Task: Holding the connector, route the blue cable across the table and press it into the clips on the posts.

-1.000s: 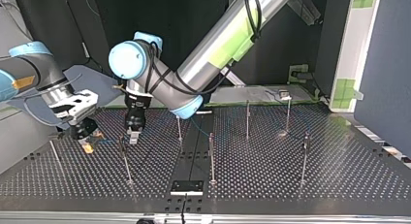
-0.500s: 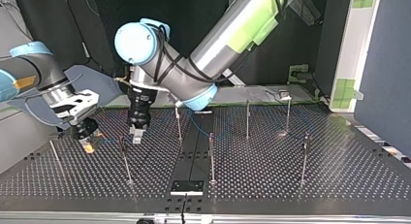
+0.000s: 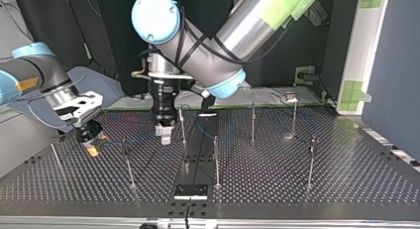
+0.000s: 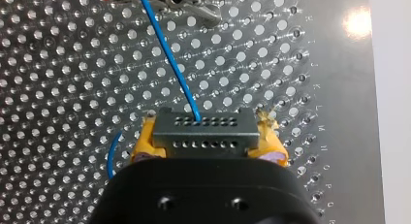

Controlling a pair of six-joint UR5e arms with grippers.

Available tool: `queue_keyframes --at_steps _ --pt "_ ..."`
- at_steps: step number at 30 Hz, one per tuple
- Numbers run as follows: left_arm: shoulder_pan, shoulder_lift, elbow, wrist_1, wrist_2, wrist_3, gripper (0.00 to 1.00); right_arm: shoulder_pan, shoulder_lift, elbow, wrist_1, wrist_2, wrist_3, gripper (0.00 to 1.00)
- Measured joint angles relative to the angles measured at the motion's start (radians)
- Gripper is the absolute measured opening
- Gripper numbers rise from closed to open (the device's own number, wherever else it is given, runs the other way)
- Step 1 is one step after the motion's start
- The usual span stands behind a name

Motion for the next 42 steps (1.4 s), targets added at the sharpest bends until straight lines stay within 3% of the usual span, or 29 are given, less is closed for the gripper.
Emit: queue_keyframes --at_steps 9,16,30,42 --pt "-0.026 0.089 -0.092 0.091 -0.017 -0.056 1.0 0.0 0.001 0.0 0.0 0.0 0.0 0.0" --pt "-0.029 0.069 -0.163 0.162 -0.019 -0.103 1.0 0.002 0.002 0.0 0.001 0.0 -0.001 0.0" --pt "-0.03 0.062 -0.306 0.305 -0.039 -0.032 1.0 0.006 0.003 0.0 0.001 0.0 -0.002 0.0" --pt "-0.03 0.063 -0.428 0.427 -0.04 -0.025 1.0 0.009 0.004 0.0 0.0 0.0 -0.001 0.0"
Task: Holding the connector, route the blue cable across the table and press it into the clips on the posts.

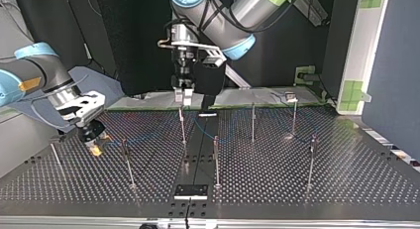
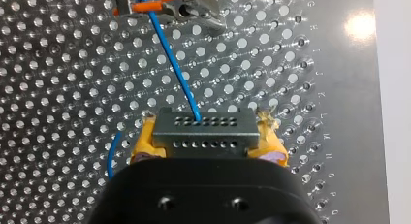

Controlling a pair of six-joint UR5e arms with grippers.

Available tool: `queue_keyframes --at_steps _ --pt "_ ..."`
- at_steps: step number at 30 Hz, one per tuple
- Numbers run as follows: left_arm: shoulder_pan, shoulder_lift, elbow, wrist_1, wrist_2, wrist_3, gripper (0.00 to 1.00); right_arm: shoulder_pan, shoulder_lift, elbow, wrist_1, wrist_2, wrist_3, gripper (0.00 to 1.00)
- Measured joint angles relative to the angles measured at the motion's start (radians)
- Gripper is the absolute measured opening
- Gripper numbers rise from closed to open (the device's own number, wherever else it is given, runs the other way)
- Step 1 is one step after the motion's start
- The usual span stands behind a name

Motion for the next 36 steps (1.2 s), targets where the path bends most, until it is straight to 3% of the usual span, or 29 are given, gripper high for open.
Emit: queue_keyframes --at_steps 36 --pt "0.0 0.0 -0.374 0.374 -0.003 0.001 1.0 0.016 0.0 0.002 0.003 0.0 -0.002 0.0"
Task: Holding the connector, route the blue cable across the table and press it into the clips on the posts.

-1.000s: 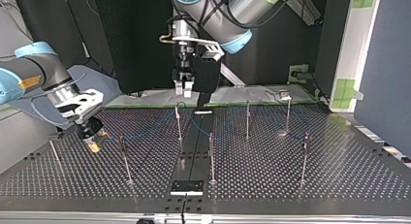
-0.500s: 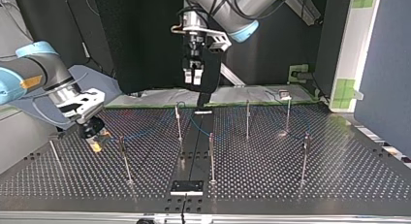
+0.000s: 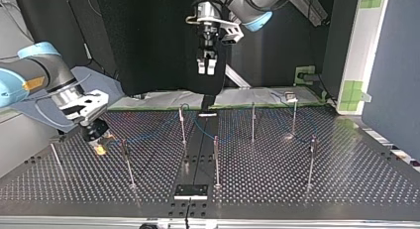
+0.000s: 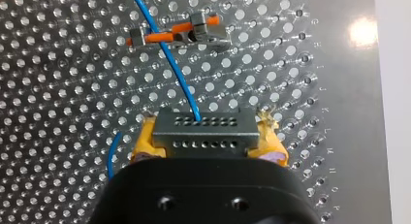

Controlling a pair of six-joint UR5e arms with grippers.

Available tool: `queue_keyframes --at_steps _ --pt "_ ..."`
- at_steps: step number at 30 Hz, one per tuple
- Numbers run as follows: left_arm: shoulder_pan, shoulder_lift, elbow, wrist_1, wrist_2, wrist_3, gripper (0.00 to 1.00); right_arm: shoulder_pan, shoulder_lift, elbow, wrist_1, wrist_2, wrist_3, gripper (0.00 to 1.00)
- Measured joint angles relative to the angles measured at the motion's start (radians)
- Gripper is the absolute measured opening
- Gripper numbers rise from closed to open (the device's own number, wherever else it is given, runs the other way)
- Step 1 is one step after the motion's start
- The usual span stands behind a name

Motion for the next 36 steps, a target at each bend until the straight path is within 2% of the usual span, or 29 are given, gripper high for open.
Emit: queue_keyframes --at_steps 9,16,19,30,36 --pt "0.0 0.0 -0.095 0.095 0.0 0.0 1.0 -0.003 0.0 0.0 0.001 0.008 -0.001 0.0" --pt "0.0 0.0 -0.162 0.162 0.0 0.0 1.0 -0.01 0.0 0.0 0.001 0.063 -0.015 0.0" --pt "0.0 0.0 -0.195 0.188 0.001 0.0 1.0 -0.011 0.0 0.0 0.001 0.074 -0.019 0.0" --pt "0.0 0.0 -0.308 0.202 0.002 0.0 1.0 -0.009 0.0 0.0 0.002 0.078 -0.02 0.0" --pt "0.0 0.0 -0.329 0.202 0.002 0.0 1.0 -0.008 0.0 0.0 0.002 0.078 -0.02 0.0"
